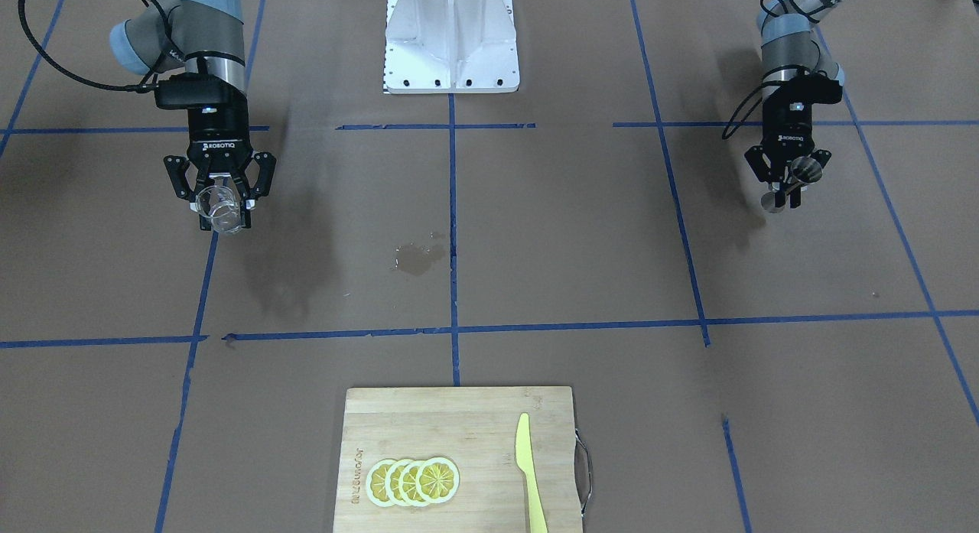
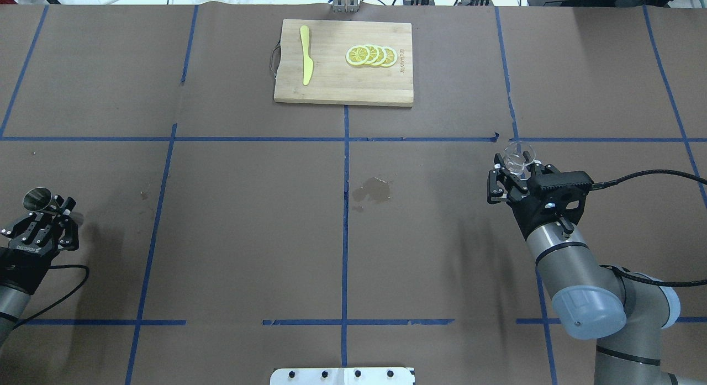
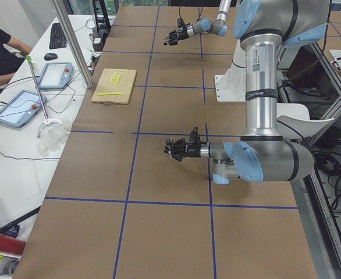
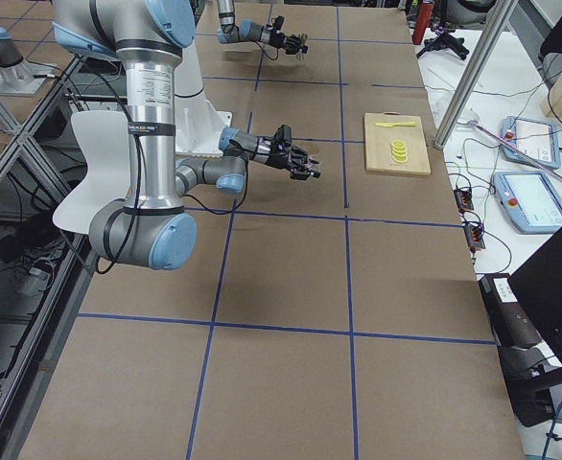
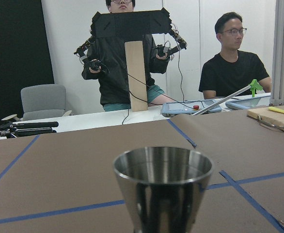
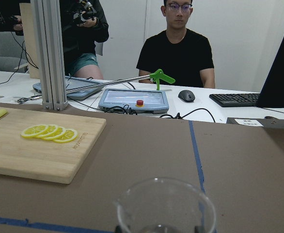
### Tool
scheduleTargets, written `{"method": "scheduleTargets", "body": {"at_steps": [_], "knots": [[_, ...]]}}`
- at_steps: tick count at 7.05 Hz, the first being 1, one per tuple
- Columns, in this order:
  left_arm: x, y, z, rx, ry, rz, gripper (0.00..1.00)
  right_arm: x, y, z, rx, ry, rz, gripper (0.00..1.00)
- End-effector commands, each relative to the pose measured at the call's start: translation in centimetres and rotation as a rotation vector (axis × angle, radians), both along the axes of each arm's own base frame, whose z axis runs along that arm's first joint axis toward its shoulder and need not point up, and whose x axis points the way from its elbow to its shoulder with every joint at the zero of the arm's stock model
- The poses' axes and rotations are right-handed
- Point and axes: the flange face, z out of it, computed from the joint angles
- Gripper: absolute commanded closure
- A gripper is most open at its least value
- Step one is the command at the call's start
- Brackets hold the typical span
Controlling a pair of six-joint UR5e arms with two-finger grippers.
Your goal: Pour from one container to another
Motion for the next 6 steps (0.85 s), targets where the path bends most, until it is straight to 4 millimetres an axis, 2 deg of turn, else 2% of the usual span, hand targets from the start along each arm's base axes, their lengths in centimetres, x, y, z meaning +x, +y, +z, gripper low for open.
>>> {"method": "scheduleTargets", "body": {"at_steps": [1, 6], "knots": [[0.69, 0.56, 0.02, -0.002, 0.001, 0.025, 1.00, -0.03, 0.01, 0.05, 0.000, 0.001, 0.001, 1.00], [1.51, 1.27, 0.48, -0.020, 0.025, 0.076, 1.00, 0.02, 0.03, -0.09, 0.001, 0.000, 0.000, 1.00]]}}
